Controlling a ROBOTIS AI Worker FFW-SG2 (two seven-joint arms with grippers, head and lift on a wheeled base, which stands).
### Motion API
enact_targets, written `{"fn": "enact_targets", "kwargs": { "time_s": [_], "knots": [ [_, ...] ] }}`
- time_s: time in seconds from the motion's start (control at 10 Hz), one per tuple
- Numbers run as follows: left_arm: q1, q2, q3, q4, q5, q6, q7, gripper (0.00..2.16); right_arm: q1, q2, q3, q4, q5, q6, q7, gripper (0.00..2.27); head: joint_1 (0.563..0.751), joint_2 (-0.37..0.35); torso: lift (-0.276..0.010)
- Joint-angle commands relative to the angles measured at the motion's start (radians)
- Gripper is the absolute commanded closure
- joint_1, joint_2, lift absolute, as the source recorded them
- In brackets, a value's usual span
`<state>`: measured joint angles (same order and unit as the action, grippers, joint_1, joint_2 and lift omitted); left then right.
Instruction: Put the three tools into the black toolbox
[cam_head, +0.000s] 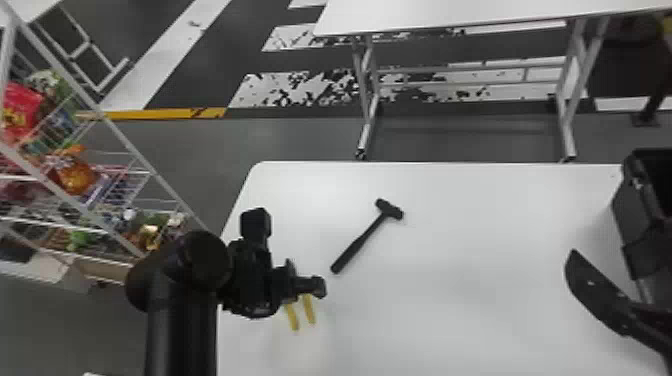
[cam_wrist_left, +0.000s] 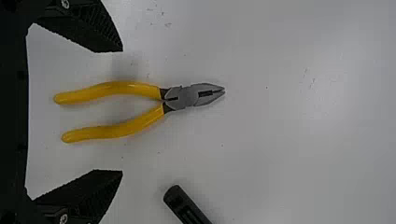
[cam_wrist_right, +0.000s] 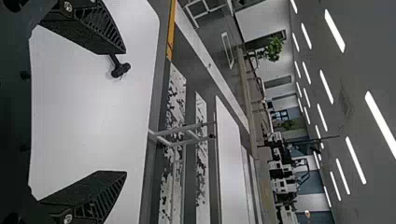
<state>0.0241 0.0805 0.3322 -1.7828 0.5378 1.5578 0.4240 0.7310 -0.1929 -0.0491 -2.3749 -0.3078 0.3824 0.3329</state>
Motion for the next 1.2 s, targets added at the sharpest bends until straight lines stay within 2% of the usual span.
{"fn": "enact_targets", "kwargs": {
  "time_s": [0.0,0.3,1.1],
  "knots": [
    [-0.001,-0.007,0.013,0.014,0.047,0.013,0.024,0.07,-0.004,-0.002,0.0,0.005,-0.001,-0.006,0.0,0.08,0.695,0.275,-0.051],
    [-0.001,-0.013,0.037,0.028,0.063,0.013,0.055,0.07,-0.004,-0.01,-0.008,0.008,-0.013,-0.009,0.0,0.08,0.695,0.268,-0.051],
    [-0.018,-0.011,0.036,0.086,0.059,0.013,0.058,0.07,0.002,-0.011,-0.028,0.026,-0.054,-0.055,0.015,0.08,0.695,0.26,-0.051]
  ]
}}
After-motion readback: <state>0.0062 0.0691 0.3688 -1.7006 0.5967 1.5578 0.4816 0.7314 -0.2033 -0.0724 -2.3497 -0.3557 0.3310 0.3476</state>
